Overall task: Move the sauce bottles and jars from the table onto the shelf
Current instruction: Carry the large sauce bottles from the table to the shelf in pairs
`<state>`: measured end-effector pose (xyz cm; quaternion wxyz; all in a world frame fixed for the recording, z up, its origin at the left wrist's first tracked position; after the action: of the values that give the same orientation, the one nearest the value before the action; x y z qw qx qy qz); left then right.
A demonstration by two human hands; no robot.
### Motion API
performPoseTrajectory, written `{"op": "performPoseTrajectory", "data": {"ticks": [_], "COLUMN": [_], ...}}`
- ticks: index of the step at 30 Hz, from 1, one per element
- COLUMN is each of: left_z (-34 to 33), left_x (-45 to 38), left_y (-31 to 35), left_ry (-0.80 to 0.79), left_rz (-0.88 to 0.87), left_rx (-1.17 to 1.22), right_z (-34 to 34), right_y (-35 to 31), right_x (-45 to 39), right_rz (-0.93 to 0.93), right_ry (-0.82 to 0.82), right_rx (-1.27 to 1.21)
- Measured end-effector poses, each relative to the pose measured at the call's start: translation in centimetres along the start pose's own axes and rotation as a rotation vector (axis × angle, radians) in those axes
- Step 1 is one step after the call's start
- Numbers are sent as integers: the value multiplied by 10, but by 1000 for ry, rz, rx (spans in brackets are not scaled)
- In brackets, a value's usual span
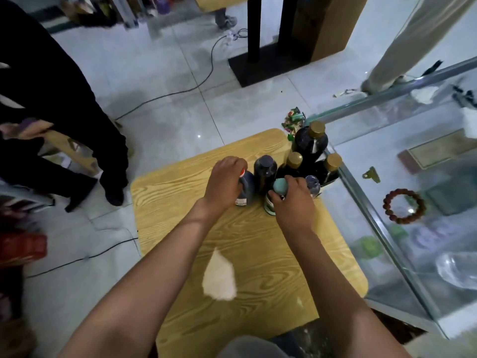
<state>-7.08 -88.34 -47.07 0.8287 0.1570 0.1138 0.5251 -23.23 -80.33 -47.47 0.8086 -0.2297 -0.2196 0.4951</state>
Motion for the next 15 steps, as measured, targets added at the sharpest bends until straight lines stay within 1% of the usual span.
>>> {"op": "performPoseTrajectory", "data": {"ticks": [3,5,8,10,13,15], "left_z": [-1,-5,-13,-20,-26,-26], "left_x": [3,9,21,28,30,29], "left_y": [1,2,6,8,13,13], "left_ry": [20,65,141,186,252,250], "left_rz": [42,126,312,401,478,505], "left_rx": [-53,-28,169,280,394,413], "right_z": [-3,-3,-4,-6,-12,-15], "right_y": [6,10,13,13,14,16], "right_x": [1,3,9,15,21,21], "right_rz": [-12,-5,30,63,94,88], "right_ry": [24,35,46,36,3,-45], "right_rx": [-19,-26,-43,-98,-206,-219]}}
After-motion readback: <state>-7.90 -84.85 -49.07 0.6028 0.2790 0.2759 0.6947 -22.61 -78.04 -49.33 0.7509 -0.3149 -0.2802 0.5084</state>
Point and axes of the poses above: each hand's wrist, its own x-axis away from the middle knuckle, its own z-axis out of the back of the hand, y = z × x, the point moved 1 cm from there along -x, towards the middle knuckle, and after that the axes turned 3 degrees about -z, right-handed, at the moved point
